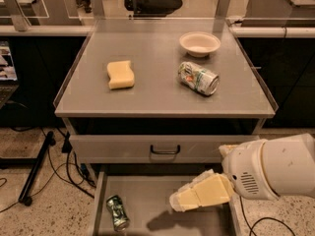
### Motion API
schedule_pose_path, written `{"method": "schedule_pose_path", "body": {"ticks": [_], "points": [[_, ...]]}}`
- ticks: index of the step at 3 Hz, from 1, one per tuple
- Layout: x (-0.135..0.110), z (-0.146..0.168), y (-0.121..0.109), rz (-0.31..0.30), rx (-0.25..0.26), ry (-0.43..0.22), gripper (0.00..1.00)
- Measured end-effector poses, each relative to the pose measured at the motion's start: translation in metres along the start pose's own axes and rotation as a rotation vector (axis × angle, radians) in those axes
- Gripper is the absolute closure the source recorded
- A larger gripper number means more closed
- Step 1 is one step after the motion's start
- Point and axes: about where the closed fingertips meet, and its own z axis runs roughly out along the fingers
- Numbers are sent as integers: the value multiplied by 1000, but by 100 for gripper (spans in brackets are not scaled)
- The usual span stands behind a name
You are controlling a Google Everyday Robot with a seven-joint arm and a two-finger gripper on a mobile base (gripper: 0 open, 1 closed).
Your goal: Pick green can from middle drawer and place on counter
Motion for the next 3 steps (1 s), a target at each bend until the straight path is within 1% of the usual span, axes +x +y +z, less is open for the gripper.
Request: {"method": "schedule_pose_path", "body": {"ticks": [1,2,3], "points": [[14,17,-1,45,4,-1,0],[58,75,0,171,-14,11,0],[86,115,-2,235,-12,23,0]]}}
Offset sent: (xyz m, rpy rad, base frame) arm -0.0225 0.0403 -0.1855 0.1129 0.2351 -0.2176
